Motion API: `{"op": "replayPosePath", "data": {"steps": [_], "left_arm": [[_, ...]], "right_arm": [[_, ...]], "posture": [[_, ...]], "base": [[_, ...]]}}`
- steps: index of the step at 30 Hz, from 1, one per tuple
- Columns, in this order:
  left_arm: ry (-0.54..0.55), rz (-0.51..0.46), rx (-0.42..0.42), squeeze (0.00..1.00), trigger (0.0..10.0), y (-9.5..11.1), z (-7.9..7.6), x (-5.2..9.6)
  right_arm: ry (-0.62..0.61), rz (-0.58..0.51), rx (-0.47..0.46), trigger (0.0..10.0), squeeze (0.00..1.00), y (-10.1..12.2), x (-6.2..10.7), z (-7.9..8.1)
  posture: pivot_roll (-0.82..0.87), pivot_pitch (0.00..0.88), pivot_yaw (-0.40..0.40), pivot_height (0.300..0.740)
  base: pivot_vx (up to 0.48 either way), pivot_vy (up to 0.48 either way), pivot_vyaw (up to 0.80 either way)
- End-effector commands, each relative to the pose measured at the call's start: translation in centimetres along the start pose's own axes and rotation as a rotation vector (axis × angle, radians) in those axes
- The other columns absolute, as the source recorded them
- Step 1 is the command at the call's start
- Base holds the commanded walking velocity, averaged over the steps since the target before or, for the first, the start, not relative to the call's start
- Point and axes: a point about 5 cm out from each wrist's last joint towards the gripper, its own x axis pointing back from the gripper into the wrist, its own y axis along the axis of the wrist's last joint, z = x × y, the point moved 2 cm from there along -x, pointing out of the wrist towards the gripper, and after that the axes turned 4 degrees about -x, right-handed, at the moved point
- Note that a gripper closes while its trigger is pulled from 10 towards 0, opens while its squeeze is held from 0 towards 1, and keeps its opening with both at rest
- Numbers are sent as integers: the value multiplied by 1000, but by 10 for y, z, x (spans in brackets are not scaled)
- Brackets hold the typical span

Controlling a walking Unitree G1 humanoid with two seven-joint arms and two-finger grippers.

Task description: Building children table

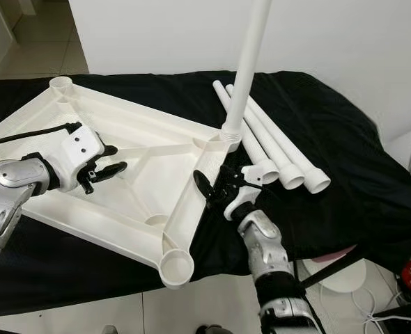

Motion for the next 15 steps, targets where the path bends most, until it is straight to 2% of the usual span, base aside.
{"op": "replayPosePath", "data": {"steps": [1,7,9,11,15], "left_arm": [[-50,-14,-7,0,10000,-1,-2,4],[-239,-34,43,0,10000,-10,-19,16],[-334,-80,98,0,10000,-6,-29,22],[-340,-85,102,0,10000,-6,-29,23],[-391,-68,88,0,10000,-9,-40,22]], "right_arm": [[6,21,0,10000,0,-1,8,-2],[12,25,8,10000,0,5,26,-4],[-7,23,4,10000,0,10,31,-8],[-9,25,2,10000,0,10,32,-8],[-25,32,-1,10000,0,11,33,-10]], "posture": [[79,60,-30,740],[69,57,-27,740],[67,57,-28,740],[67,57,-28,740],[73,58,-38,740]], "base": [[0,0,0],[0,0,0],[0,0,0],[0,0,0],[0,0,0]]}}
